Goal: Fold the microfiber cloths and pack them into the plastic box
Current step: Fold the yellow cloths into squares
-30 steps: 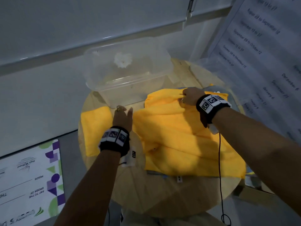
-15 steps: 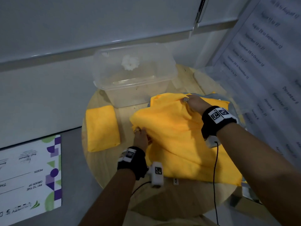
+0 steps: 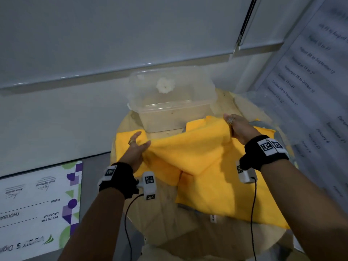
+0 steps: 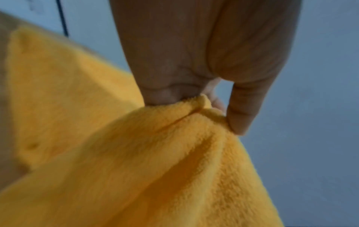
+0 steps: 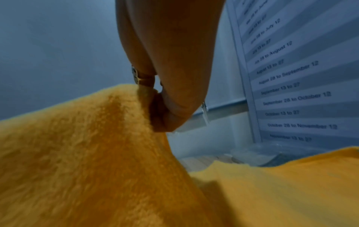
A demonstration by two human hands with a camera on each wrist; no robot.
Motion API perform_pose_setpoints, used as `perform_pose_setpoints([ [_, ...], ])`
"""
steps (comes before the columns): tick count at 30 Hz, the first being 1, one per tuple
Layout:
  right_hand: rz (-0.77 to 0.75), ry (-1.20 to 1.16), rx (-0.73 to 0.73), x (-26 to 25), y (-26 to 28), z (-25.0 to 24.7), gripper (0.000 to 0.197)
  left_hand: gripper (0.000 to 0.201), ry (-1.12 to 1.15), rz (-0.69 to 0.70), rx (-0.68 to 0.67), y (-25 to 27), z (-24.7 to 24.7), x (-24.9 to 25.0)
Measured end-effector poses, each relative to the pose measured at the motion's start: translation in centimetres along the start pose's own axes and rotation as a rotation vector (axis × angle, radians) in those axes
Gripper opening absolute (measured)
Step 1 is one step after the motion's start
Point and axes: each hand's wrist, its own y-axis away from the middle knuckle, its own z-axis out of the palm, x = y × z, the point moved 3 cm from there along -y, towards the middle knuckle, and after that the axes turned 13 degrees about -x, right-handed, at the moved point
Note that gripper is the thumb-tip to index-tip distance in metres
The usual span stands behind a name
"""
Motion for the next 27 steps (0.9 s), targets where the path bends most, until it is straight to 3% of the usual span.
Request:
perform_pose_setpoints([
  [2,-0.085,0.039,0.031,-0.8,0.3,0.2,0.031,0.031,-0.038,0.117,0.008,0.6,-1.0,2.3],
  [5,-0.216,0.066,0.134,-2.1,0.9,0.4,0.027,0.034,0.026,0.257,-0.026,2.0,-1.9,5.5],
  [11,-0.324,0.065,0.301,-3.3,1.1,-0.4,0.020,0.039,0.028,0.260,-0.002,3.8,-4.4,9.2],
  [15,-0.289,0.123,0.240,-3.1,1.1,-0.2,0.029,0.037,-0.045,0.122,-0.037,4.3,-5.1,9.2],
  [18,-0.302,0.142,0.249,-3.2,1.2,0.1,0.027,0.038,-0.167,0.078,0.061,4.4,-6.2,9.1],
  [23,-0.349,0.148,0.266,-4.3,2.5,0.2,0.013,0.010,-0.412,0.242,0.129,5.1,-7.5,10.1],
  [25,-0.383,0.177,0.239,-4.7,3.1,0.5,0.005,0.012,-0.504,0.315,0.183,5.4,-7.9,10.6],
  [27,-0.400,0.197,0.167,-4.9,3.5,1.0,0.012,0.023,-0.623,0.378,0.244,5.7,-8.3,11.1],
])
